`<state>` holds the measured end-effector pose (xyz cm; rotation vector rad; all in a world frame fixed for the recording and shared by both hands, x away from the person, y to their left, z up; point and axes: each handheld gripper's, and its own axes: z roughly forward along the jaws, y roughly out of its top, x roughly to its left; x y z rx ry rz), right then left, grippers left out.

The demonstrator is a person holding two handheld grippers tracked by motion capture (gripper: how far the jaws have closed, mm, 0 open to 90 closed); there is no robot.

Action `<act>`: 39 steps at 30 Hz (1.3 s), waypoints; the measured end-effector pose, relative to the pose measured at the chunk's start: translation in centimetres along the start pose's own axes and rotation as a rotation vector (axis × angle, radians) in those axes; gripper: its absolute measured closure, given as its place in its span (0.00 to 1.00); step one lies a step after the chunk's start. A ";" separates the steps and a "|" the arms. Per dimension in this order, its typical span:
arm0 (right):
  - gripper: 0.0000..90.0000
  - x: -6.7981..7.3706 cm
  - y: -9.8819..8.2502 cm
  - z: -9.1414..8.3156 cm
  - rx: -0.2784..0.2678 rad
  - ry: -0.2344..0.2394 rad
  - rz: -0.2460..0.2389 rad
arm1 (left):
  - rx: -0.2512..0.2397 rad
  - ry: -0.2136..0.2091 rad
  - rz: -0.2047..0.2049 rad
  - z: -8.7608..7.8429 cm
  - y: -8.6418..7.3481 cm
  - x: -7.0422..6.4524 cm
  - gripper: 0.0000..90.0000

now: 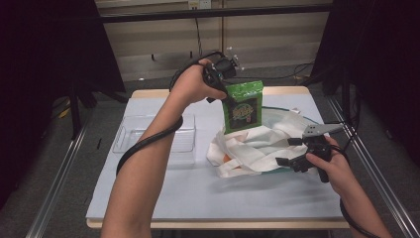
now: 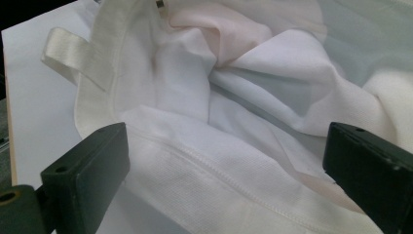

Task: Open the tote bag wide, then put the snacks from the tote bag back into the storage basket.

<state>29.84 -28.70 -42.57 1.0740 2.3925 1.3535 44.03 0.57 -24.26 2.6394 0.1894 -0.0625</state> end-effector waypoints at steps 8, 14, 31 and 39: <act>0.03 0.1 -0.3 -0.2 0.002 0.010 -0.003 | 0.001 0.025 -0.009 -1.7 -0.7 0.2 0.82; 0.03 -0.3 -0.7 -0.9 -0.011 0.012 0.007 | 0.021 0.045 0.004 -2.4 -1.6 0.7 0.81; 0.03 0.3 -0.3 -0.7 -0.004 0.027 -0.007 | 0.033 0.080 -0.001 -5.1 -5.0 2.4 0.81; 0.03 0.5 -0.2 -0.5 0.000 0.029 -0.013 | 0.011 0.103 -0.036 -5.8 -6.8 3.3 0.81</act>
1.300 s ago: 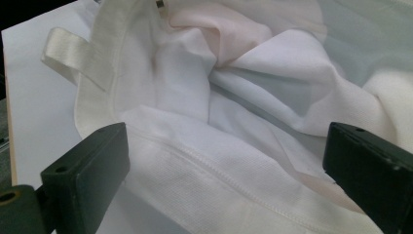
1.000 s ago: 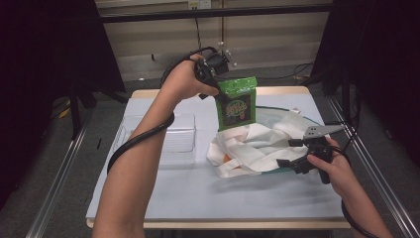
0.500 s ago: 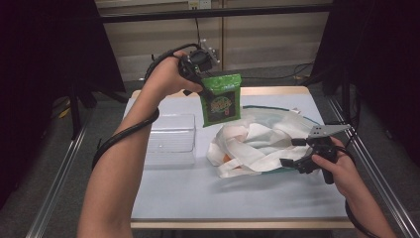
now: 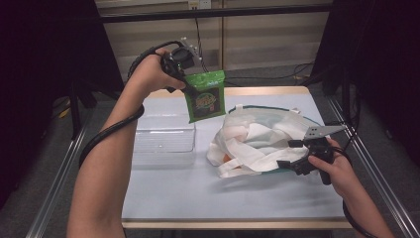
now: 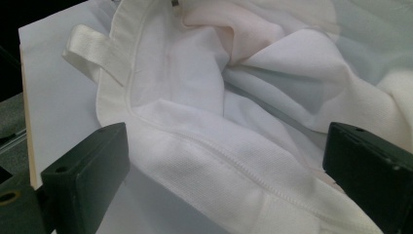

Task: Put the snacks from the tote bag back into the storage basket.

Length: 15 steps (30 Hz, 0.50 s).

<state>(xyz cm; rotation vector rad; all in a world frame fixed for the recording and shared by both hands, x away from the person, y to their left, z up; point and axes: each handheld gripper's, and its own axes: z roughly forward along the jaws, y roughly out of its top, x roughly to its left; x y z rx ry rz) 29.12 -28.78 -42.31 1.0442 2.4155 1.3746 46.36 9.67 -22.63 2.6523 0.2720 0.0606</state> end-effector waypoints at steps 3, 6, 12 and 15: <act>0.03 0.0 0.0 0.0 -0.002 0.001 0.004 | 0.019 0.010 0.034 -0.3 -0.5 0.4 0.81; 0.03 0.0 0.0 0.1 -0.002 0.003 0.006 | 0.003 0.017 0.013 -0.3 -1.1 0.6 0.81; 0.03 0.0 -0.1 0.2 0.000 0.009 0.004 | -0.001 0.018 0.006 -0.5 -2.1 1.1 0.81; 0.03 0.0 -0.2 0.2 -0.002 0.018 0.011 | -0.006 0.018 0.006 -0.7 -2.6 1.4 0.81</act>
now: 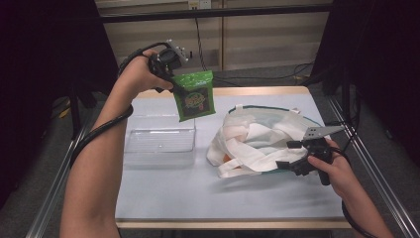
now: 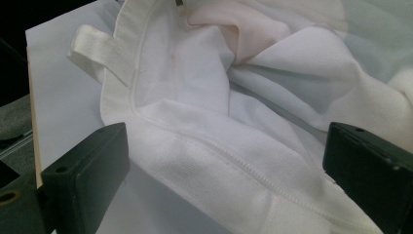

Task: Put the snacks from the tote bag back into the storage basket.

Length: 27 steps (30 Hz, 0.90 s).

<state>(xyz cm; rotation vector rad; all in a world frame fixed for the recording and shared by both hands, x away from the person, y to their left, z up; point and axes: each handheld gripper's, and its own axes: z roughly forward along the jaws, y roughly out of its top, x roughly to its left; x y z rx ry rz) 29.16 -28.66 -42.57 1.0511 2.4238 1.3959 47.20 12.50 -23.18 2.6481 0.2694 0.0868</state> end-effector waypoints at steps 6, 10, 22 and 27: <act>0.03 0.0 0.0 0.0 -0.003 0.001 0.004 | 0.015 0.001 -0.010 0.1 -1.1 0.8 0.81; 0.03 0.0 0.1 0.0 -0.004 0.006 0.004 | 0.024 0.000 -0.017 0.0 -1.6 1.2 0.81; 0.03 0.0 0.2 0.1 -0.011 0.013 0.012 | 0.052 0.023 -0.042 -0.1 -4.0 2.4 0.81; 0.03 0.1 0.2 0.2 -0.010 0.018 0.007 | 0.061 0.012 -0.055 0.6 -4.8 2.6 0.81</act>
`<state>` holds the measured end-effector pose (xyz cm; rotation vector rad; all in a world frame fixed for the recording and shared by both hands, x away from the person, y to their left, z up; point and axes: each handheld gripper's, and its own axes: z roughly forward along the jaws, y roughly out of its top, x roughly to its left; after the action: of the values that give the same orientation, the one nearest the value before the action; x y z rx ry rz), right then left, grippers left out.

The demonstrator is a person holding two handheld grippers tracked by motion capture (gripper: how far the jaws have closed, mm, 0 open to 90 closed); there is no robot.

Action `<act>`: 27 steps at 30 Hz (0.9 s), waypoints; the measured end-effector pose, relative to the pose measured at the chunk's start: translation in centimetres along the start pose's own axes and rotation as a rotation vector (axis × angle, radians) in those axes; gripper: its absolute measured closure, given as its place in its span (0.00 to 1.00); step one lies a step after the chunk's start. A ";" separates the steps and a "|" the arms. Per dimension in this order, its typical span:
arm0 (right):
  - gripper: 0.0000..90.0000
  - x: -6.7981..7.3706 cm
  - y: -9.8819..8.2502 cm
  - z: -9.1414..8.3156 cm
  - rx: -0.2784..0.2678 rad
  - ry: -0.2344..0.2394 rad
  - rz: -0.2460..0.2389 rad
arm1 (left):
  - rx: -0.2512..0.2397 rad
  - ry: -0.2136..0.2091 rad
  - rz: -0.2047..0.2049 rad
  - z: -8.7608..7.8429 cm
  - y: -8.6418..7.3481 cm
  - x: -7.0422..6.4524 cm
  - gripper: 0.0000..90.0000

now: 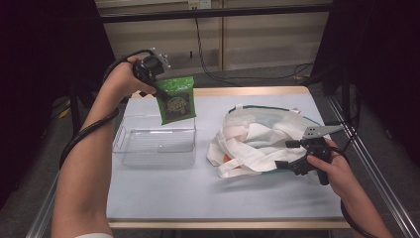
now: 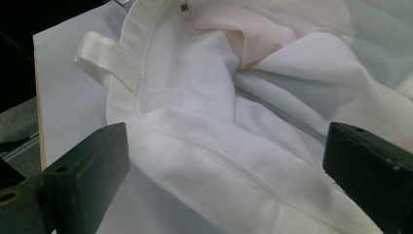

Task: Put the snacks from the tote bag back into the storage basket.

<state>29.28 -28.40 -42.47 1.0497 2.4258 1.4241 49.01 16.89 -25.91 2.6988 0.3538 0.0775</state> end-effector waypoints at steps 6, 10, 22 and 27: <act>0.03 0.0 0.0 0.0 -0.001 0.002 0.003 | 0.017 -0.008 0.000 0.9 -0.5 0.5 0.82; 0.03 0.0 0.0 0.0 0.000 0.002 0.001 | 0.028 -0.007 -0.006 1.5 -0.9 0.8 0.82; 0.03 0.2 0.0 0.1 0.004 0.002 -0.005 | 0.051 -0.034 -0.016 3.0 -2.3 1.7 0.82; 0.03 0.2 0.1 0.2 0.006 0.004 -0.007 | 0.058 -0.044 -0.031 3.8 -3.0 2.1 0.82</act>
<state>29.21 -28.09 -42.49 1.0395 2.4353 1.4192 50.69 18.59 -30.57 2.7460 0.3905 -0.0006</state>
